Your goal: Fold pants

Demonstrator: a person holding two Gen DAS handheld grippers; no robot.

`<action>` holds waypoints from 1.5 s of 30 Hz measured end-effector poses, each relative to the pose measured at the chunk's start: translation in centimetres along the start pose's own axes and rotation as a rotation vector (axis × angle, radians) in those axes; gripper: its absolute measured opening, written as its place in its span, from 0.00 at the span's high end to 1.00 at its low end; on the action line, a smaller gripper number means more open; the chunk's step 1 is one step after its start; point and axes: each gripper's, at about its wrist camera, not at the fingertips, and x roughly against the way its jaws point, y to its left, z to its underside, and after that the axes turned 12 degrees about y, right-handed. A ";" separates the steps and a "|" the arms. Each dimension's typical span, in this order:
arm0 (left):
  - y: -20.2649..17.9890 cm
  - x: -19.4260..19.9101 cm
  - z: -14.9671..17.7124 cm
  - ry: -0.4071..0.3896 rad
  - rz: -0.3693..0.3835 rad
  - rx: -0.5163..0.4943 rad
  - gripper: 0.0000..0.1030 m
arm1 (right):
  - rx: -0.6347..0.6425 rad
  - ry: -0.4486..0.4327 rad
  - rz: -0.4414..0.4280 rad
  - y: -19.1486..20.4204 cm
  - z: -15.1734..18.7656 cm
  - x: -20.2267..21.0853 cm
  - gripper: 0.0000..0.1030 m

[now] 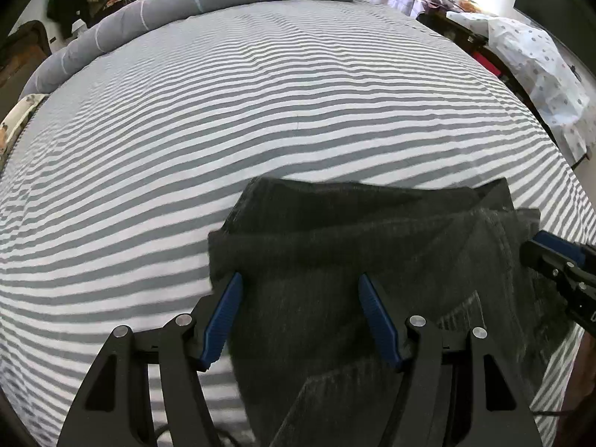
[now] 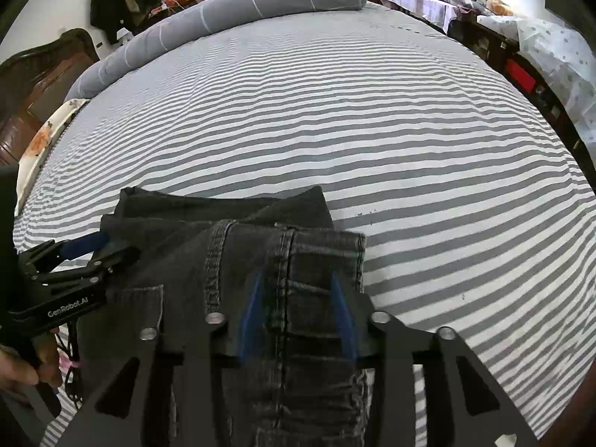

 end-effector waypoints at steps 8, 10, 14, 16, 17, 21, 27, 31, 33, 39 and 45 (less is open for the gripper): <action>1.0 2.1 5.3 0.006 0.013 0.026 0.36 | -0.019 -0.014 -0.001 -0.3 4.4 2.2 0.41; 1.0 2.4 6.9 0.018 0.016 0.039 0.36 | -0.032 -0.011 -0.005 -0.6 5.5 2.4 0.40; 0.6 2.3 9.7 0.051 0.031 0.042 0.36 | -0.069 0.001 -0.005 -1.8 8.1 2.6 0.38; 0.3 2.3 11.1 0.053 0.030 0.044 0.36 | -0.089 0.005 -0.025 -2.4 9.2 2.6 0.36; 0.1 2.3 11.6 0.055 0.032 0.045 0.36 | -0.105 0.012 -0.029 -2.8 9.9 2.4 0.36; -0.2 1.8 12.6 0.075 0.040 0.041 0.36 | -0.138 0.036 -0.057 -4.0 11.5 1.8 0.36; 1.1 2.4 12.2 0.069 0.132 0.089 0.36 | -0.165 0.015 -0.205 -5.7 11.4 2.4 0.35; 3.2 3.3 11.5 0.037 0.254 0.139 0.36 | -0.178 0.023 -0.356 -7.2 10.9 1.9 0.32; 4.1 3.2 11.2 0.040 0.300 0.162 0.36 | -0.176 0.032 -0.412 -7.6 10.7 1.4 0.32; 6.3 2.1 10.6 0.055 0.383 0.241 0.36 | -0.138 0.046 -0.497 -7.4 9.8 -0.3 0.32; 6.4 0.7 9.3 0.087 0.363 0.260 0.36 | -0.101 0.056 -0.524 -7.7 8.8 -1.9 0.33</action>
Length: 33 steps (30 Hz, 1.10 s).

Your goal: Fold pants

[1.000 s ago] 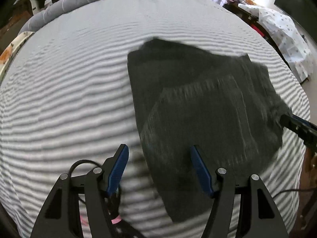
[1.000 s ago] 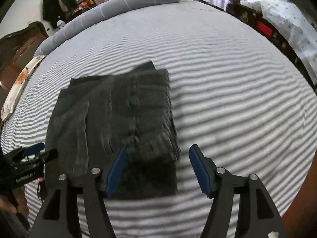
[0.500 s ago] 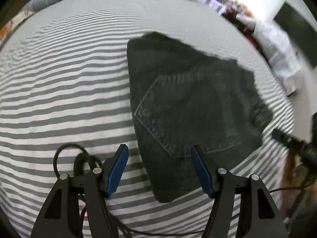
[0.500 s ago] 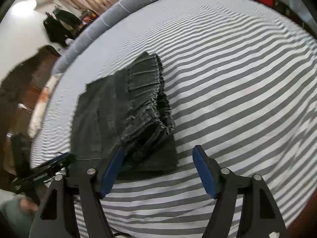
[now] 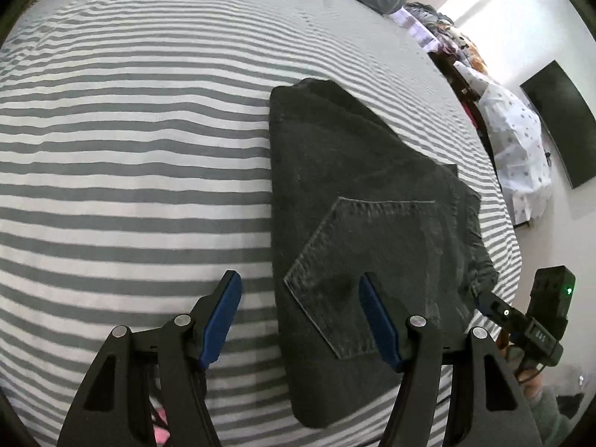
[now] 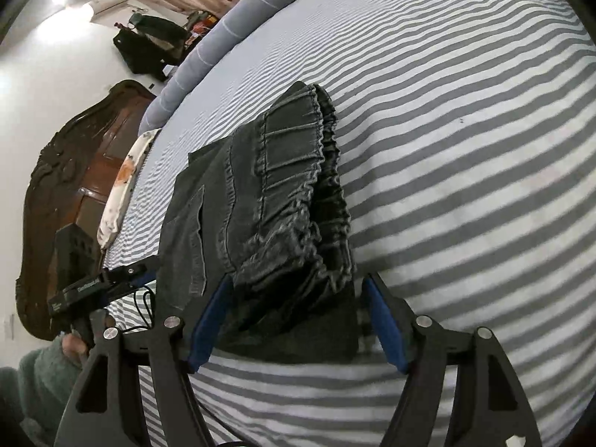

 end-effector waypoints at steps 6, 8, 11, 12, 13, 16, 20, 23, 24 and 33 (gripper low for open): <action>0.2 -0.5 -1.0 -0.013 -0.002 -0.016 0.33 | 0.012 -0.015 -0.069 -0.6 -2.0 -0.9 0.33; 0.3 -0.6 -1.1 -0.021 0.006 -0.014 0.32 | 0.013 -0.020 -0.089 -0.8 -2.6 -1.0 0.33; 0.2 -0.7 -1.2 -0.027 0.004 -0.022 0.28 | 0.016 -0.021 -0.110 -0.8 -3.8 -1.7 0.33; 0.0 -0.9 -1.2 -0.025 -0.002 -0.029 0.27 | 0.017 -0.020 -0.114 -0.7 -4.1 -1.8 0.33; -0.1 -0.9 -1.3 -0.026 -0.006 -0.035 0.26 | 0.019 -0.019 -0.120 -0.6 -4.4 -2.0 0.33; -0.5 -1.1 -1.2 -0.026 -0.021 -0.053 0.23 | 0.037 -0.011 -0.114 -0.1 -4.9 -2.5 0.33; -1.3 -1.1 -1.3 0.001 0.045 -0.070 0.24 | 0.056 -0.004 -0.102 0.4 -5.3 -3.0 0.33; -1.8 -0.7 -1.0 0.010 0.097 -0.085 0.29 | 0.057 0.001 -0.105 0.3 -5.2 -2.9 0.34; -1.6 -0.5 -0.9 0.004 0.100 -0.080 0.35 | 0.058 0.005 -0.108 0.2 -5.1 -2.9 0.35; -1.4 -1.3 -2.0 0.006 0.040 -0.036 0.43 | 0.038 0.018 -0.080 0.3 -5.4 -3.4 0.41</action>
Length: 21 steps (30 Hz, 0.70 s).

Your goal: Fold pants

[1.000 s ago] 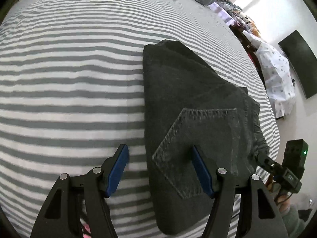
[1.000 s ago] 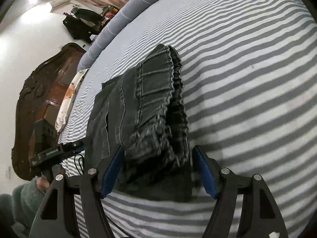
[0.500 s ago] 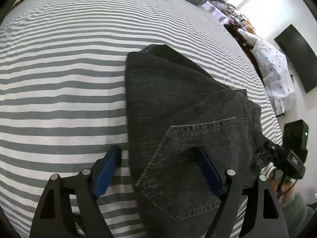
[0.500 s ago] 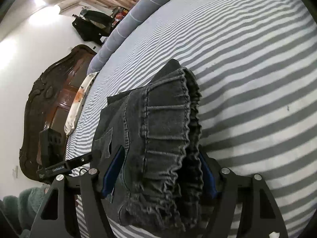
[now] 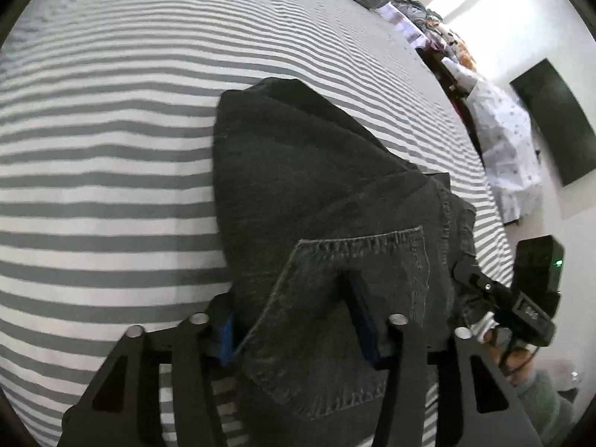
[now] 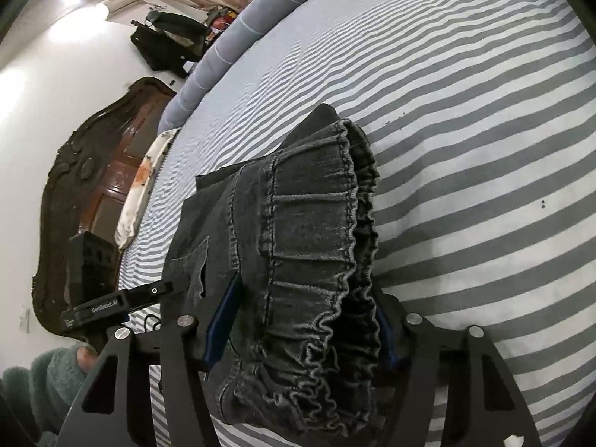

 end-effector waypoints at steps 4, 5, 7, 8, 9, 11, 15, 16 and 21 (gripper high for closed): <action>-1.7 -0.3 0.2 -0.012 -0.104 -0.026 0.41 | -0.028 0.001 0.027 0.2 0.2 0.3 0.66; -1.8 -0.3 0.3 -0.015 -0.118 -0.025 0.46 | -0.036 -0.001 0.026 0.2 0.3 0.5 0.69; -1.7 0.1 0.3 -0.023 -0.132 -0.007 0.57 | -0.037 -0.005 0.044 0.6 0.5 0.7 0.72; -1.7 0.3 0.4 -0.026 -0.137 0.000 0.68 | -0.032 -0.009 0.065 1.2 0.5 0.8 0.73; -1.7 0.7 0.4 -0.032 -0.144 0.007 0.76 | -0.030 -0.013 0.085 1.6 0.6 0.8 0.74; -1.9 1.3 0.5 -0.036 -0.145 0.001 0.84 | -0.030 -0.024 0.127 2.7 0.8 0.9 0.76; -3.0 2.5 1.1 -0.058 -0.155 -0.046 0.87 | -0.023 -0.040 0.158 4.6 0.9 1.9 0.78; -3.2 2.9 1.2 -0.063 -0.148 -0.050 0.87 | -0.018 -0.042 0.162 5.1 0.9 2.3 0.78; -3.4 5.3 1.4 -0.085 -0.136 -0.062 0.87 | 0.031 -0.035 0.182 8.1 0.7 3.0 0.79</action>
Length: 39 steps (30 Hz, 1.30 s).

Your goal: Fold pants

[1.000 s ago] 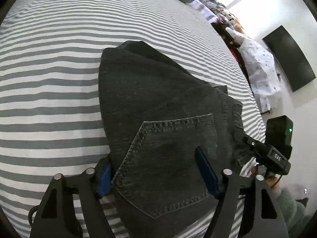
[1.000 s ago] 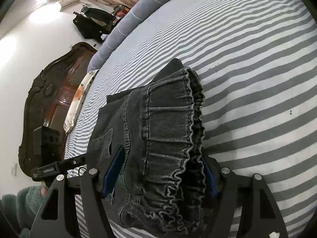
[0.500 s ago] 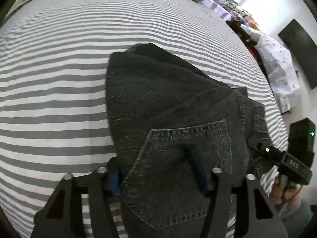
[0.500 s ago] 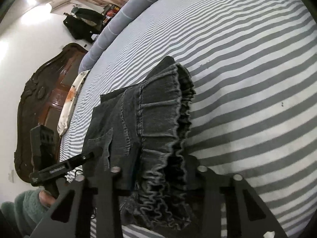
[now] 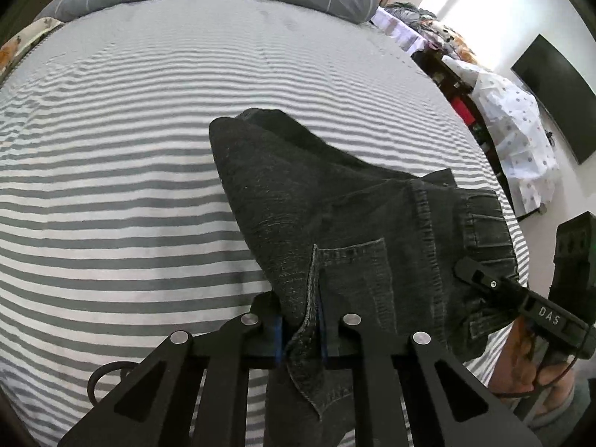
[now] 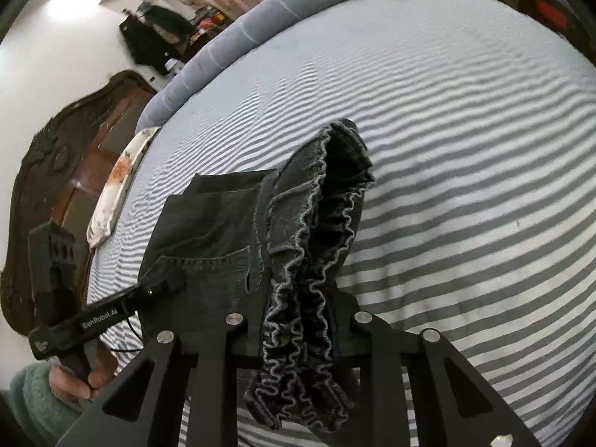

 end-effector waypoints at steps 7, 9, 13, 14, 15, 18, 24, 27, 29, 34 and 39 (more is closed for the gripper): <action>3.0 4.0 0.1 -0.055 -0.019 0.027 0.87 | 0.077 0.001 -0.018 5.1 -1.2 -0.1 0.79; 4.4 5.2 -0.1 -0.073 -0.039 0.038 0.87 | 0.102 0.004 -0.027 6.9 -1.9 -0.7 0.79; 7.8 7.0 -0.7 -0.101 -0.072 0.075 0.87 | 0.142 0.016 -0.051 10.6 -3.4 -2.6 0.79; 8.4 7.4 -0.8 -0.107 -0.080 0.083 0.87 | 0.148 0.021 -0.059 11.6 -3.9 -3.3 0.79; 9.5 7.9 -1.1 -0.116 -0.096 0.093 0.87 | 0.152 0.026 -0.064 12.4 -4.2 -3.9 0.79; 11.7 8.5 -1.7 -0.128 -0.125 0.114 0.87 | 0.163 0.047 -0.078 14.8 -5.5 -6.2 0.79; 16.4 8.7 -3.1 -0.124 -0.185 0.160 0.87 | 0.180 0.096 -0.086 19.2 -7.8 -11.1 0.79; 18.9 8.8 -3.3 -0.124 -0.206 0.181 0.87 | 0.190 0.119 -0.087 21.0 -8.9 -13.4 0.79; 20.7 9.0 -3.4 -0.122 -0.213 0.193 0.87 | 0.193 0.133 -0.088 21.9 -9.4 -14.8 0.79; 23.9 8.3 -4.2 -0.115 -0.242 0.217 0.87 | 0.188 0.155 -0.088 23.3 -10.1 -18.1 0.79; 26.5 5.8 -4.1 -0.060 -0.281 0.251 0.80 | 0.182 0.178 -0.041 23.4 -10.3 -20.8 0.74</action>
